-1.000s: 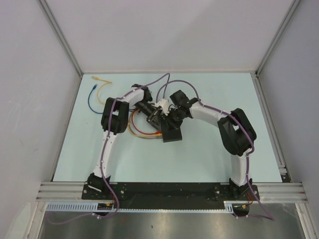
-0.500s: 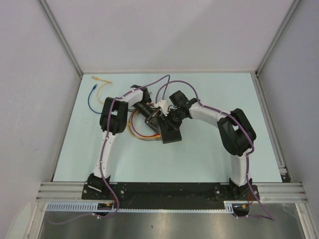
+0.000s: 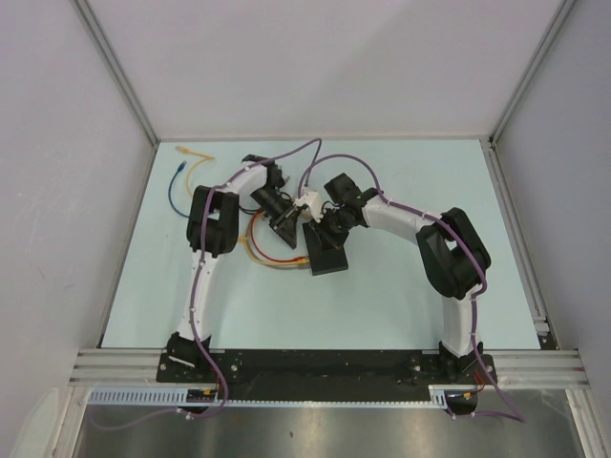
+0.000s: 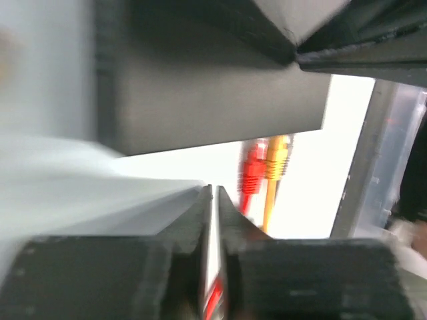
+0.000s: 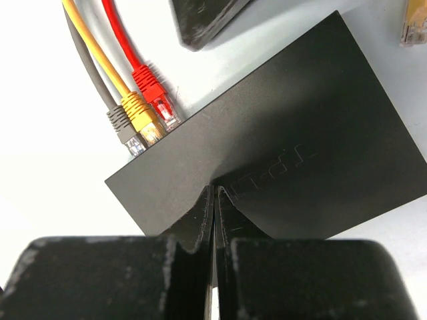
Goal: Pull the plug from the switch port
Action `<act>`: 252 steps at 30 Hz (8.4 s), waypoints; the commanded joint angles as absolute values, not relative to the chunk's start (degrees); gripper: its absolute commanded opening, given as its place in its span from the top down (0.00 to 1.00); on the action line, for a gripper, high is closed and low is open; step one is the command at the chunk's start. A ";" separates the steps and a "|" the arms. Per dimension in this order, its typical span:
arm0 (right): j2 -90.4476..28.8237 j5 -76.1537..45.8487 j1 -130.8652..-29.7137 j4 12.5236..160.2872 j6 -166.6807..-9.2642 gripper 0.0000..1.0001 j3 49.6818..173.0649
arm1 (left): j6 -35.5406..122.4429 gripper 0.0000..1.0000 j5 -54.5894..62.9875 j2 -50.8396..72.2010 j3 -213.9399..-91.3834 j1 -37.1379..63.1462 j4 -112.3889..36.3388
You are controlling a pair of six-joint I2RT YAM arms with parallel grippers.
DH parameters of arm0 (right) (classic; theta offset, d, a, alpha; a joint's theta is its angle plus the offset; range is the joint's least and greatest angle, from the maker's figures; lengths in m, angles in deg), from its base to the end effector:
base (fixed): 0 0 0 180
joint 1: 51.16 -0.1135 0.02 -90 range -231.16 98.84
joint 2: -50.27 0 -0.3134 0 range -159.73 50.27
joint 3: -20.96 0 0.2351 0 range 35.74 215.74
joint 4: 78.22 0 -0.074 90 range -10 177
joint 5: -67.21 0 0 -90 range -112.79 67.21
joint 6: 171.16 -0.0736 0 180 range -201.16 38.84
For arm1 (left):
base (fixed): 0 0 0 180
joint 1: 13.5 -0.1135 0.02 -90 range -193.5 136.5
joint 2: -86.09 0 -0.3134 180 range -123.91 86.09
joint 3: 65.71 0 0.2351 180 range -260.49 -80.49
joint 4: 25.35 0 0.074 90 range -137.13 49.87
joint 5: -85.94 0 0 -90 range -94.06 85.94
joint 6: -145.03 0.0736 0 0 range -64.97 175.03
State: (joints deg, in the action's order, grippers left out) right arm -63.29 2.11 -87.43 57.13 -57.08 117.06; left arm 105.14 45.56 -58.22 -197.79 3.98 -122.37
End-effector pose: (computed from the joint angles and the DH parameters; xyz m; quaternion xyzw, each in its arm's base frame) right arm 0.3327 0.2826 0.2058 -0.5213 0.7932 0.2330 0.2118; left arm 0.4259 -0.1929 0.1317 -0.4395 -0.7827 0.4397 0.0294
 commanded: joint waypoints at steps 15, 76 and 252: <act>-65.22 0.41 -86.05 56.33 -56.46 1.00 114.66 | 63.91 0.51 15.01 -21.76 -171.29 -4.97 -89.80; -68.56 -1.96 -81.66 58.61 -56.37 1.00 118.18 | 78.75 1.00 -27.69 -37.84 -194.41 -11.47 -81.66; -66.27 1.20 -80.08 56.59 -58.57 1.00 113.70 | 90.11 1.00 57.99 -63.41 -203.53 6.11 -118.01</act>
